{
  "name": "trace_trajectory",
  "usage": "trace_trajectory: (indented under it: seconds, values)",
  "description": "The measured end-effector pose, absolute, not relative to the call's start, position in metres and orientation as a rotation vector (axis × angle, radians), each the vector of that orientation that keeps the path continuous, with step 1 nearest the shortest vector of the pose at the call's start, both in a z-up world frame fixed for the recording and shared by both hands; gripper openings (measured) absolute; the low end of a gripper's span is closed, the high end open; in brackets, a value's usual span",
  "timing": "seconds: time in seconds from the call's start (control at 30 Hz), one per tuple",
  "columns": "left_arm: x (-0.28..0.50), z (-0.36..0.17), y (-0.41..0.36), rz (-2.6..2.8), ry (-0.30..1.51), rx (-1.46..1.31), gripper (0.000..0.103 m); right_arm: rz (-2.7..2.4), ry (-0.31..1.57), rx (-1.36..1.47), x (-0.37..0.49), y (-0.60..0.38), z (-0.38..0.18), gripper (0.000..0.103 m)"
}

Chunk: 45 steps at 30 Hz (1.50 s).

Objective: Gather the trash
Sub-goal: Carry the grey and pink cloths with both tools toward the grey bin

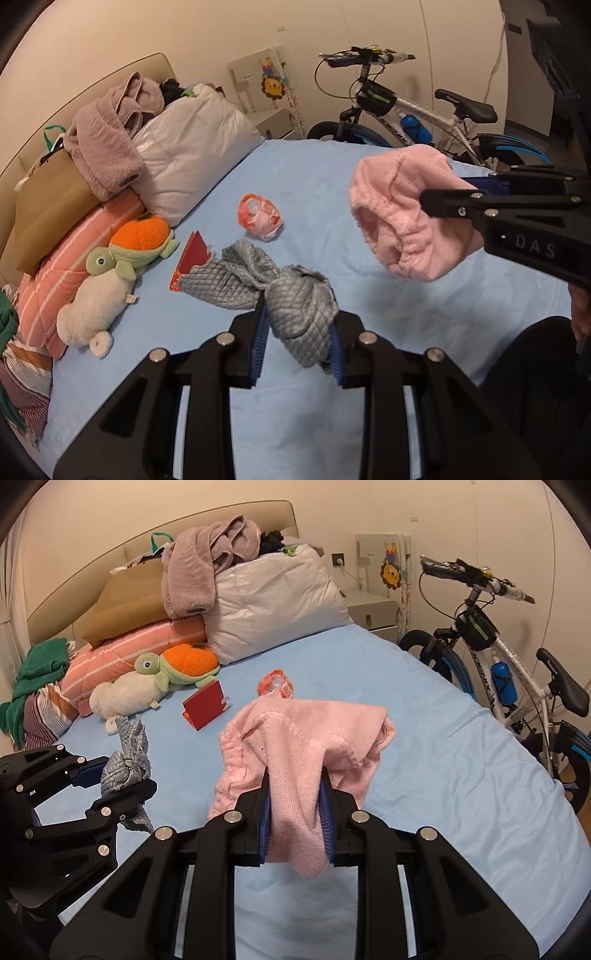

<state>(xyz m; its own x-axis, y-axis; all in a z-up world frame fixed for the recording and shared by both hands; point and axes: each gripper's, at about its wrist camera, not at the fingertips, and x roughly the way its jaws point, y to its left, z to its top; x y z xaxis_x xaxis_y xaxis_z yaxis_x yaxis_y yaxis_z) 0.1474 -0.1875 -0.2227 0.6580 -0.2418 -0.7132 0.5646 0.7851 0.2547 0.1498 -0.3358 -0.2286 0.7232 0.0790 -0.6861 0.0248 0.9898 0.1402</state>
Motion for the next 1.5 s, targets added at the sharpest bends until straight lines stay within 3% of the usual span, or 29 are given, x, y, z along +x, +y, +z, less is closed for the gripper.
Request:
trace_trajectory:
  seconds: [0.77,1.5]
  values:
    - [-0.018,-0.109,-0.307,-0.856,0.472,0.626,0.029,-0.23,0.631,0.096,-0.068,-0.428,-0.102,0.021]
    - [-0.121,-0.047,-0.431,-1.278,0.292,0.665,0.029,-0.743,0.546,0.123,-0.281,-0.513,-0.022,0.021]
